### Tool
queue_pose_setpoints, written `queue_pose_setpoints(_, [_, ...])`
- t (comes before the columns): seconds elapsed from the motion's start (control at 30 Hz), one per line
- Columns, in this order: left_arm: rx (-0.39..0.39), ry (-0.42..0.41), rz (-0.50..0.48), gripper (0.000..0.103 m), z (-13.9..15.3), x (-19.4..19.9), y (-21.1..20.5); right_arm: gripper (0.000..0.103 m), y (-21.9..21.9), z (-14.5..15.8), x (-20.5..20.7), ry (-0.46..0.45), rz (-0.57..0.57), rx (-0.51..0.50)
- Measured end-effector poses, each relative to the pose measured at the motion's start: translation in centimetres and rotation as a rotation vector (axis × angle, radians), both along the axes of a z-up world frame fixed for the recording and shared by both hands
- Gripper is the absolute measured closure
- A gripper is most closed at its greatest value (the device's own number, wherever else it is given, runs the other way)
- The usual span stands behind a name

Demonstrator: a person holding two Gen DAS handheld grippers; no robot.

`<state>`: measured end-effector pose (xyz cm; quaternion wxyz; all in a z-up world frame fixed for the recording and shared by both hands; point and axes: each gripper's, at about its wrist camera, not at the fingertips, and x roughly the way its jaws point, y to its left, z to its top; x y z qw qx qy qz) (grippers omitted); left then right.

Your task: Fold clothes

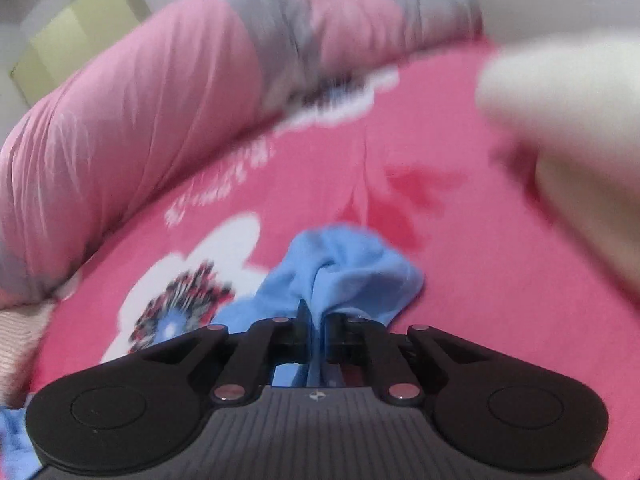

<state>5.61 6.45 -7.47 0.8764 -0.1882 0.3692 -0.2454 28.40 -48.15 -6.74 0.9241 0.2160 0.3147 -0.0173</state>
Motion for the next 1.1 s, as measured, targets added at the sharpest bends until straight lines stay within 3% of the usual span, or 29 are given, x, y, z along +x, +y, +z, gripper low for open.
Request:
queue_pose_setpoints(0.13, [0.014, -0.015, -0.014, 0.081, -0.1, -0.1, -0.1, 0.097, -1.8, -2.1, 1.2, 0.011, -0.081, 0.008])
queue_pose_setpoints(0.27, [0.036, -0.029, -0.02, 0.081, 0.0, -0.4, -0.2, 0.095, -3.5, -2.8, 0.8, 0.028, -0.114, 0.123])
queue_pose_setpoints(0.33, [0.043, -0.033, -0.02, 0.081, 0.1, -0.5, -0.2, 0.086, -4.3, -3.0, 0.5, 0.036, -0.127, 0.186])
queue_pose_setpoints(0.4, [0.051, -0.036, -0.02, 0.081, 0.2, -0.6, -0.2, 0.064, -5.3, -2.7, -0.1, 0.051, -0.14, 0.238])
queue_pose_setpoints(0.43, [0.054, -0.037, -0.019, 0.08, 0.3, -0.6, -0.3, 0.058, -5.9, -1.8, -0.9, 0.067, -0.144, 0.24])
queue_pose_setpoints(0.47, [0.058, -0.038, -0.018, 0.08, 0.4, -0.7, -0.4, 0.054, -6.5, -0.8, -1.7, 0.081, -0.146, 0.231])
queue_pose_setpoints(0.63, [0.064, -0.053, -0.012, 0.077, 1.5, -1.5, -0.5, 0.054, -5.5, 5.4, -9.0, 0.112, -0.011, 0.084])
queue_pose_setpoints(0.8, [0.054, -0.085, -0.038, 0.075, 3.2, -3.4, -1.0, 0.061, -3.3, 11.0, -16.6, 0.146, 0.158, -0.076])
queue_pose_setpoints(0.97, [0.09, -0.068, -0.113, 0.075, 3.2, -5.7, -3.3, 0.072, 4.9, 7.2, -23.4, 0.213, 0.433, -0.227])
queue_pose_setpoints(1.1, [0.148, -0.046, -0.142, 0.075, 2.2, -7.1, -4.3, 0.077, 5.3, 2.2, -27.9, 0.317, 0.444, -0.292])
